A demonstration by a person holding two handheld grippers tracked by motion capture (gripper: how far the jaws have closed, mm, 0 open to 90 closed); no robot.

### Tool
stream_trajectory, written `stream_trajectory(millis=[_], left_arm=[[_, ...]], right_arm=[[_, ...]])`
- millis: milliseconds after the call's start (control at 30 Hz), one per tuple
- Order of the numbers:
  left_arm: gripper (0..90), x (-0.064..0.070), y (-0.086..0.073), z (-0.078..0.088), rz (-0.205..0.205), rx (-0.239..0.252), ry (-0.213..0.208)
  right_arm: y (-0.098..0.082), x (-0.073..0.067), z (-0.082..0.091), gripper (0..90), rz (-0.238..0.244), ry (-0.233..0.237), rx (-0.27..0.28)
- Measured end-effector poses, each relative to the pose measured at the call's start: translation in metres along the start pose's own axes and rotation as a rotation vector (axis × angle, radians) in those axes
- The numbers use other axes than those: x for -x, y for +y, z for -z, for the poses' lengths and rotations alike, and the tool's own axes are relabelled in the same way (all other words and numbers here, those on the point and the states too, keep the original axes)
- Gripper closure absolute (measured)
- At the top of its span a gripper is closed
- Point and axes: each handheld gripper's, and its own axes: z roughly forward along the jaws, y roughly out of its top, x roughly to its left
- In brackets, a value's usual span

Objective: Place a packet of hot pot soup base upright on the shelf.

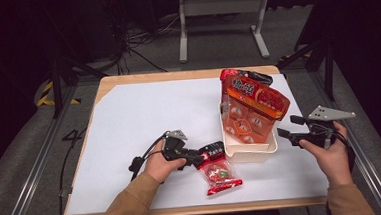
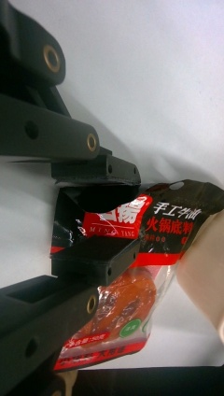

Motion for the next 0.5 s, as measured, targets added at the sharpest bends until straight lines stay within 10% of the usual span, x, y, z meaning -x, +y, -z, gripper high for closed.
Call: stream_trajectory(millis=[500], left_arm=[[86.8,0.0027,-0.002,0.0008,-0.011,0.013,0.083]], right_arm=[[0.0004,-0.001,-0.0003,27.5,0.006,0.006,0.001]])
